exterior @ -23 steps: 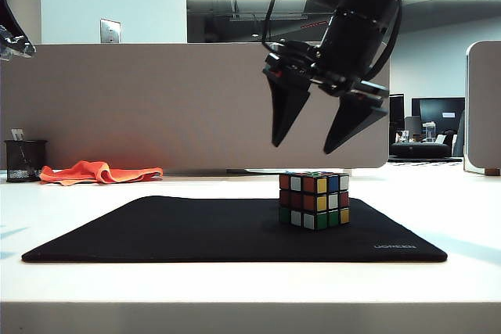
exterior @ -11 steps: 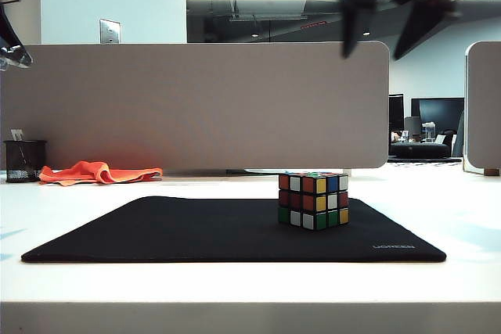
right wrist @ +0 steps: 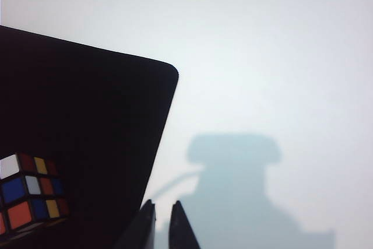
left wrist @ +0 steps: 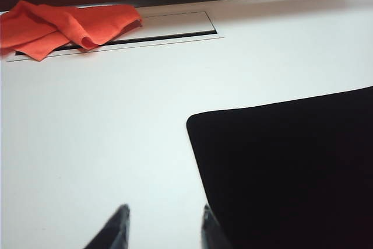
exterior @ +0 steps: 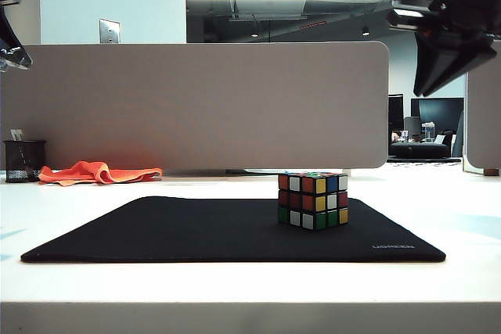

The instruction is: Pick up the cube on the right side of the mouse pad, then place it in the center of the mouse pad.

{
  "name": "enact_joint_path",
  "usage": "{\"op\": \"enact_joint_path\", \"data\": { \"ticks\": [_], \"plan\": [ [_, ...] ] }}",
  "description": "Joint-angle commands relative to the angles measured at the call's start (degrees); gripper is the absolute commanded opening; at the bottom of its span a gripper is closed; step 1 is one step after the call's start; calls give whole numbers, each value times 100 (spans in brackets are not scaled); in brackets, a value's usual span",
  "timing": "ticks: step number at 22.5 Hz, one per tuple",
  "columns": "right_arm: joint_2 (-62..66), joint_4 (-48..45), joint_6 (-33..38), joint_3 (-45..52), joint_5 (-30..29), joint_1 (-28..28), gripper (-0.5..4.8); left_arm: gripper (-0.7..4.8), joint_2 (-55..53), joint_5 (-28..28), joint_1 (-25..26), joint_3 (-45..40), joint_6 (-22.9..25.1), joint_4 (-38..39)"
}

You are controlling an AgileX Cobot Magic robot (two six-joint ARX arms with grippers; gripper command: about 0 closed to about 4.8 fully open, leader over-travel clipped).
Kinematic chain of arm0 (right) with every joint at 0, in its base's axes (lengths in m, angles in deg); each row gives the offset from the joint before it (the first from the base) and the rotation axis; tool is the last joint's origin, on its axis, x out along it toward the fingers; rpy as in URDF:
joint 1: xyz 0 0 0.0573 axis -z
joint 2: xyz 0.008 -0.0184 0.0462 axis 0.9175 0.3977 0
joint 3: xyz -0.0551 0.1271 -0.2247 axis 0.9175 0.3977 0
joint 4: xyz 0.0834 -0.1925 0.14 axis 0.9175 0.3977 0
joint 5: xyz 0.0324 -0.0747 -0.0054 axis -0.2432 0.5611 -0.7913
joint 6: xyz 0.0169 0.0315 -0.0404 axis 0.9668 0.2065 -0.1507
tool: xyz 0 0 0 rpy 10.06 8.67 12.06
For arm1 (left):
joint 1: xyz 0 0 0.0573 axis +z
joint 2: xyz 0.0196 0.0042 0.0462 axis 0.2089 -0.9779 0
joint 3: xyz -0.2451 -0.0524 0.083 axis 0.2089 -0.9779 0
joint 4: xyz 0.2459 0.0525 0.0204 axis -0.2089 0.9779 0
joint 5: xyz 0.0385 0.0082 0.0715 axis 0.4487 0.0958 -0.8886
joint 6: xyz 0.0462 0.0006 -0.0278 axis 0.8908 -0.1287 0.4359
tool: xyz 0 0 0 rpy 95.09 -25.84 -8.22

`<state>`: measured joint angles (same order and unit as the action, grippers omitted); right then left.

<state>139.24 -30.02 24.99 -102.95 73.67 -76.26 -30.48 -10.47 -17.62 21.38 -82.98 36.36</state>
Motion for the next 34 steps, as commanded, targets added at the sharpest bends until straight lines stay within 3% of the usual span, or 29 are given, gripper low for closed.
{"op": "enact_joint_path", "data": {
  "ticks": [1,5,8,12,20,29,34],
  "plan": [
    [-507,-756,13,654,-85,4,7,152,9,2,7,22,11,28],
    [-1397,-1631,26,1569,31,4,3,144,9,0,9,4,22,155],
    [-2111,-1939,111,2041,72,4,-1,23,13,-17,9,-214,-68,35],
    [-2833,-1921,654,2337,595,7,-1,-8,181,-17,9,-549,-398,-190],
    [-4194,-2535,599,3495,533,-9,-1,-6,1309,63,4,-1187,-407,-214],
    [-5364,-2627,411,5077,470,-15,-1,-6,2236,1451,4,-1593,-382,96],
    [-5812,-2750,649,5445,496,-15,0,-6,2234,1320,7,-1626,-393,188]
  ]
}}
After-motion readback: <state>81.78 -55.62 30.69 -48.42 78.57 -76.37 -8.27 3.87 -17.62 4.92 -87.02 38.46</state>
